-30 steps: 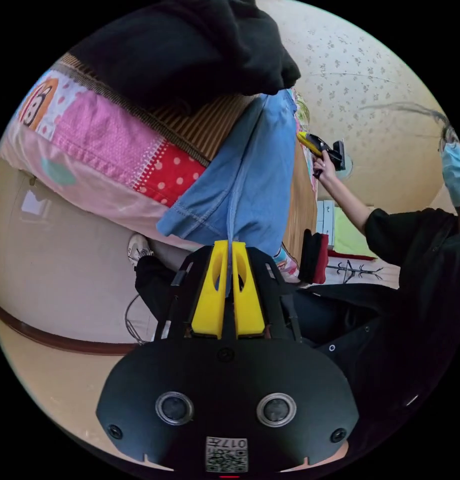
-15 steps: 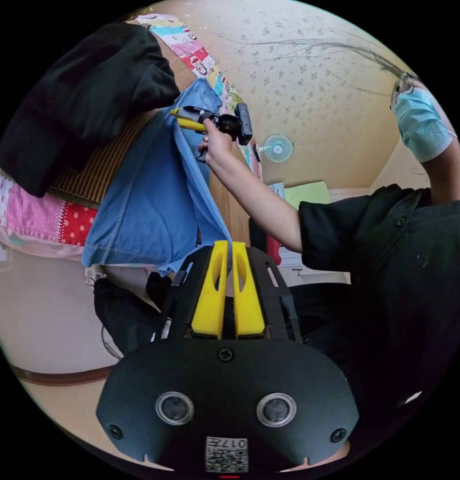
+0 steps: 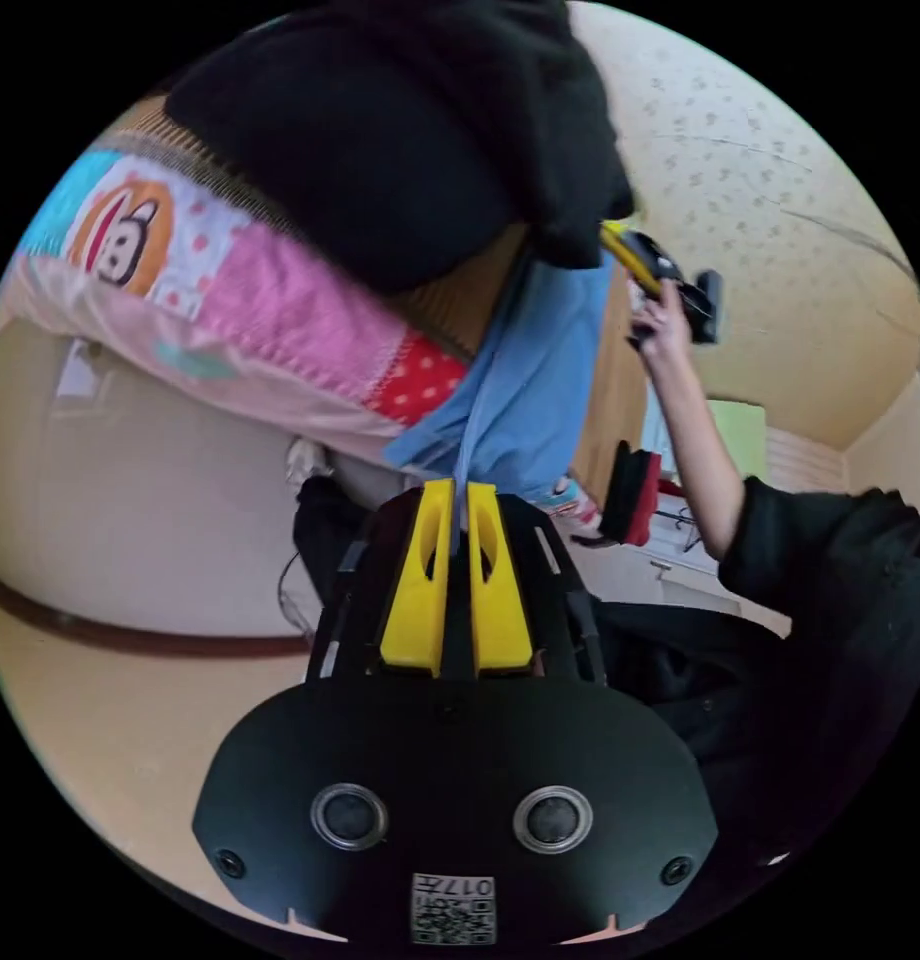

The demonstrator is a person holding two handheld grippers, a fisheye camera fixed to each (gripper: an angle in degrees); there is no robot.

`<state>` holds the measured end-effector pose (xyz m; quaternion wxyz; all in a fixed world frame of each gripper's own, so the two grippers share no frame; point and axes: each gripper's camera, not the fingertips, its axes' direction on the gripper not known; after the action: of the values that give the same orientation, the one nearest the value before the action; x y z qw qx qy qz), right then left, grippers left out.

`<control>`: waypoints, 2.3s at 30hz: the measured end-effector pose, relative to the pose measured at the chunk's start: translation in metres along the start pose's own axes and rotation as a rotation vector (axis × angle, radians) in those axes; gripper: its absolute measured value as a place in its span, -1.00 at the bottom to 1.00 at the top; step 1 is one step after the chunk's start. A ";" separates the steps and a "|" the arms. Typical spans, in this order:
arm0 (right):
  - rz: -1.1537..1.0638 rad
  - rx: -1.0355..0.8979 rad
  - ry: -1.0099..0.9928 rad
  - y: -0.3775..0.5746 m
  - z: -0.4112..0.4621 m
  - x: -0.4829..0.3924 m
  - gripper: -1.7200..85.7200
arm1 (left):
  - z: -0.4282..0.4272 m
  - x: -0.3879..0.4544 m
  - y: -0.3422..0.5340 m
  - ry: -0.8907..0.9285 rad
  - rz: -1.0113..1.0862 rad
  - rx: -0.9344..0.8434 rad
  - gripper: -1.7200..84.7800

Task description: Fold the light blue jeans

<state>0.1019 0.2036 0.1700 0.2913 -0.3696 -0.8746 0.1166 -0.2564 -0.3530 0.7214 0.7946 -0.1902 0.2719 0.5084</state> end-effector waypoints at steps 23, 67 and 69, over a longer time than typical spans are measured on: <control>0.191 -0.502 -0.125 0.229 -0.084 0.086 -0.88 | 0.125 0.110 -0.040 -0.132 0.178 -0.413 -0.94; 0.011 0.122 -1.027 0.303 -0.418 -0.098 -0.95 | -0.074 0.380 0.003 0.794 0.782 -0.037 -0.97; -0.105 0.137 -1.000 0.296 -0.456 -0.141 -0.95 | -0.103 0.414 0.012 0.842 0.849 -0.002 -0.97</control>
<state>0.6235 0.3046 0.3526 -0.1343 -0.2042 -0.9148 0.3216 -0.1533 -0.1161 0.3817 0.3456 -0.2508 0.6154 0.6625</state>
